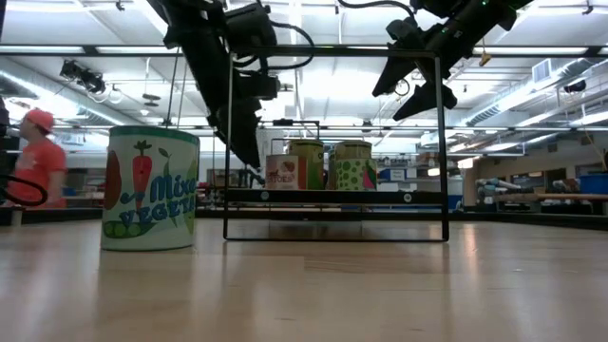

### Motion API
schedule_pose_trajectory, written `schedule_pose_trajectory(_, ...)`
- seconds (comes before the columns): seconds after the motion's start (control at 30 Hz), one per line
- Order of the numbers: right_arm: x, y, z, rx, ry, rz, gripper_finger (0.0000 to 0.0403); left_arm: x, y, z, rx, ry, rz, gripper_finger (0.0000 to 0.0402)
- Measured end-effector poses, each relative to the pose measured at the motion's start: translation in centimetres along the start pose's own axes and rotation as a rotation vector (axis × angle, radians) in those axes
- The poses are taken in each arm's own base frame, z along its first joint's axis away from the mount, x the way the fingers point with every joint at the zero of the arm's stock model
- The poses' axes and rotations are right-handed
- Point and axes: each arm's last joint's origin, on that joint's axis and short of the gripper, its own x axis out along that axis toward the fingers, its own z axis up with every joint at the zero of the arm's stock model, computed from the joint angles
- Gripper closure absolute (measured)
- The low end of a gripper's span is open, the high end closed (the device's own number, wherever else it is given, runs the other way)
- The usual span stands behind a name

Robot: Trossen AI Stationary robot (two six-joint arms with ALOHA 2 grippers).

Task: Pick and place cans onto a shelf
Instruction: Put the canned tomatoes on the shelf

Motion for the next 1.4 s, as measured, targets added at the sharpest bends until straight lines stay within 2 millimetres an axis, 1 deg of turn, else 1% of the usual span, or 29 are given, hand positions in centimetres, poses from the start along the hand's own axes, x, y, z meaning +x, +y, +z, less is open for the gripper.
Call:
schedule_pose_trajectory(0.13, 0.0, 0.2, -0.1, -0.026, 0.017, 0.043, 0.0053, 0.6, 0.0, 0.1, -0.041, -0.006, 0.059, 0.0049)
schedule_pose_trajectory(0.27, -0.1, 0.8, -0.4, -0.053, 0.031, 0.072, 0.0053, 0.8, -0.1, 0.4, -0.078, -0.032, 0.051, 0.0049)
schedule_pose_trajectory(0.37, -0.1, 1.2, -0.7, -0.066, 0.036, 0.083, 0.0053, 0.7, -0.5, 0.4, -0.072, -0.028, 0.001, 0.0049)
schedule_pose_trajectory(0.53, 0.0, 1.5, -0.9, -0.066, 0.039, 0.074, 0.0053, 0.4, -1.9, 0.3, -0.042, -0.031, -0.11, 0.0049)
schedule_pose_trajectory(0.7, 0.0, 1.6, -1.0, -0.068, 0.039, 0.071, 0.0053, -0.2, -3.6, 0.3, 0.0, -0.055, -0.144, 0.0049)
schedule_pose_trajectory(0.87, 0.0, 1.6, -1.0, -0.068, 0.037, 0.069, 0.0053, -0.5, -4.6, 0.2, 0.051, -0.074, -0.161, 0.0049)
schedule_pose_trajectory(0.97, 0.0, 1.6, -0.9, -0.068, 0.029, 0.074, 0.0053, -0.6, -4.8, 0.2, 0.057, -0.083, -0.111, 0.0049)
schedule_pose_trajectory(1.07, 0.0, 1.7, -0.9, -0.066, 0.024, 0.077, 0.0053, -0.1, -4.4, 0.0, 0.06, -0.075, 0.037, 0.0049)
schedule_pose_trajectory(1.13, 0.0, 1.7, -0.8, -0.066, 0.021, 0.08, 0.0053, 0.2, -4.1, 0.2, 0.048, -0.086, 0.102, 0.0051)
schedule_pose_trajectory(1.33, 0.0, 1.8, -0.8, -0.063, 0.019, 0.086, 0.0053, 1.2, -3.5, 0.2, -0.033, -0.073, 0.126, 0.0053)
schedule_pose_trajectory(1.4, 0.0, 1.9, -0.8, -0.063, 0.018, 0.09, 0.0053, 1.4, -3.5, 0.6, -0.055, -0.105, 0.13, 0.0053)
